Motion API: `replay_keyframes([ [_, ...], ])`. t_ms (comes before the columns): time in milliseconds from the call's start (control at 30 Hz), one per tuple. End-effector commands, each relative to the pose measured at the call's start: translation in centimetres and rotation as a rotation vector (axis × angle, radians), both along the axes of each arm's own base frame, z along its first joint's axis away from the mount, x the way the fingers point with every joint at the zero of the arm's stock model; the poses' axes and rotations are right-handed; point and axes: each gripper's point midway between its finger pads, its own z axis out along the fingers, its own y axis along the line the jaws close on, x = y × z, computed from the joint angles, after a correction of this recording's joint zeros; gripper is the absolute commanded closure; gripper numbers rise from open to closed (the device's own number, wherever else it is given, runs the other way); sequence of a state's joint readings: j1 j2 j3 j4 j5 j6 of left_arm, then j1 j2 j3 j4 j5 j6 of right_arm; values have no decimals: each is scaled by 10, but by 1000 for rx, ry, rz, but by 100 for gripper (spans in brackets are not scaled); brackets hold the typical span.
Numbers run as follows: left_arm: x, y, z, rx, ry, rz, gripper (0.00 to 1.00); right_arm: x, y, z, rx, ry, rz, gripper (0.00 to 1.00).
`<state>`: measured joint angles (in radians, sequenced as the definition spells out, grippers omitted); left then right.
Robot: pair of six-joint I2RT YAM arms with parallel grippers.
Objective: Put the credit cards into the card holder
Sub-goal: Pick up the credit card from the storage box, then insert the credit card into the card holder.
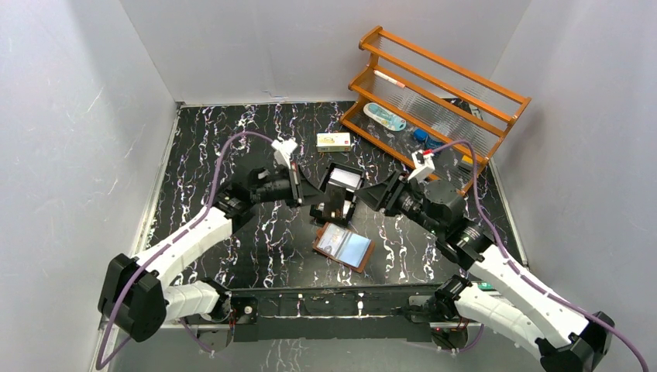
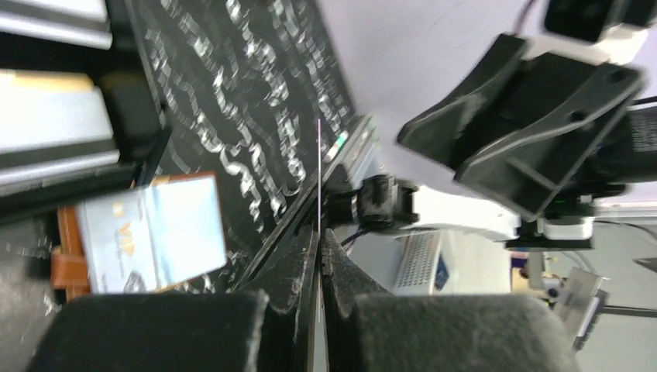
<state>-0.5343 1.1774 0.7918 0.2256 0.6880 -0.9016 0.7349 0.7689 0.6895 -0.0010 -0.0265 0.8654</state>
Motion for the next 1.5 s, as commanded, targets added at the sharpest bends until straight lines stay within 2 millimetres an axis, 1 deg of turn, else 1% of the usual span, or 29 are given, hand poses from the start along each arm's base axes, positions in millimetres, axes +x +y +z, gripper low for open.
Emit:
replay_keyframes([
  [0, -23, 5, -69, 265, 84, -6, 100, -13, -37, -82, -169, 287, -151, 52],
  [67, -29, 3, -89, 308, 121, -13, 100, -25, -46, -122, -246, 416, -168, 53],
  [133, -35, 0, -104, 352, 130, -30, 100, -33, -49, -149, -300, 487, -166, 54],
  [200, -37, 2, -120, 400, 156, -17, 100, -36, -53, -169, -327, 541, -186, 53],
  [300, -45, -1, -137, 426, 180, -8, 100, -35, -56, -188, -369, 573, -211, 52],
  [367, -52, -6, -147, 441, 189, -22, 100, -33, -55, -196, -393, 579, -211, 52],
  [433, -54, -6, -155, 459, 203, -20, 100, -31, -48, -200, -395, 569, -181, 53],
  [533, -52, -4, -162, 476, 200, 1, 100, -29, -40, -206, -396, 568, -150, 54],
  [600, -51, -4, -163, 483, 196, 4, 100, -28, -40, -212, -419, 580, -151, 54],
  [667, -51, -4, -170, 498, 211, 2, 100, -28, -39, -219, -440, 586, -146, 55],
  [733, -50, -4, -172, 505, 213, 5, 100, -27, -38, -226, -463, 589, -136, 56],
  [867, -50, -8, -176, 502, 219, -12, 100, -28, -39, -244, -547, 581, -100, 61],
  [967, -52, -11, -180, 512, 221, -39, 100, -30, -43, -257, -616, 573, -67, 69],
  [1067, -49, -11, -181, 520, 206, -26, 100, -34, -50, -268, -679, 570, -45, 75],
  [1167, -45, -13, -177, 517, 185, -24, 100, -35, -54, -273, -711, 554, -29, 79],
  [1333, -39, -11, -172, 535, 143, -9, 100, -35, -58, -276, -737, 531, -15, 80],
  [1467, -37, -12, -173, 523, 130, 2, 100, -36, -57, -275, -723, 526, -12, 80],
])
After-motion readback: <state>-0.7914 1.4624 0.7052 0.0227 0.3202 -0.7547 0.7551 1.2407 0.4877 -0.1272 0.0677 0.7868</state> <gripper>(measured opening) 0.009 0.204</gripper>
